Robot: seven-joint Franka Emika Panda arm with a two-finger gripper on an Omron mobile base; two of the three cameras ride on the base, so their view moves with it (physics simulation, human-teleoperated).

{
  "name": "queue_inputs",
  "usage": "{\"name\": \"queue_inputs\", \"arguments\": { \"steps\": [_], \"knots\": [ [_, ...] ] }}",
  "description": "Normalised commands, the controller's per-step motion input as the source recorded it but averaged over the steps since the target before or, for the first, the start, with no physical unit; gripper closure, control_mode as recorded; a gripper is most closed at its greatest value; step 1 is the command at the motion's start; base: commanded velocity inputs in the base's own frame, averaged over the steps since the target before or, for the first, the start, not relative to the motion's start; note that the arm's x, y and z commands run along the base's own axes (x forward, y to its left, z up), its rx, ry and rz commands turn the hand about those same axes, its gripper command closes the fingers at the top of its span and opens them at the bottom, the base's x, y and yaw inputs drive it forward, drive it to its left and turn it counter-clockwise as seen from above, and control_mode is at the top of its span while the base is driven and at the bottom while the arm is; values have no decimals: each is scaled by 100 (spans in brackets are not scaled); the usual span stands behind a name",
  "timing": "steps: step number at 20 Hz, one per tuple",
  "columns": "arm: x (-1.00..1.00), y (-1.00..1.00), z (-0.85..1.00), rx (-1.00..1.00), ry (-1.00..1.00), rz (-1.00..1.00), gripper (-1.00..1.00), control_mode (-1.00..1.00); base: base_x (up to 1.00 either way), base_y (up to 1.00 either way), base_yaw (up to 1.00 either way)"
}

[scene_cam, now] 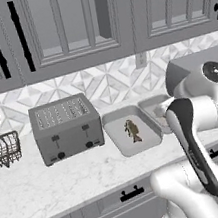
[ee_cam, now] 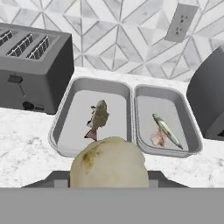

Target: Place one garlic and one fish in each tupperware on the nearby counter, to pack two identical lunches.

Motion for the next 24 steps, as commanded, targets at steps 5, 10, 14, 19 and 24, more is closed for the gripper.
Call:
{"name": "queue_inputs", "arguments": {
  "steps": [5,10,14,19,24],
  "knots": [
    [100,40,-75,-2,20,0,100,-100,0,0,0],
    [100,30,-81,4,21,5,100,-100,0,0,0],
    [100,36,-50,5,19,3,100,-100,0,0,0],
    [98,39,-34,1,24,1,100,-100,0,0,0],
    [88,5,-57,7,17,0,-100,-100,0,0,0]
  ]
}}
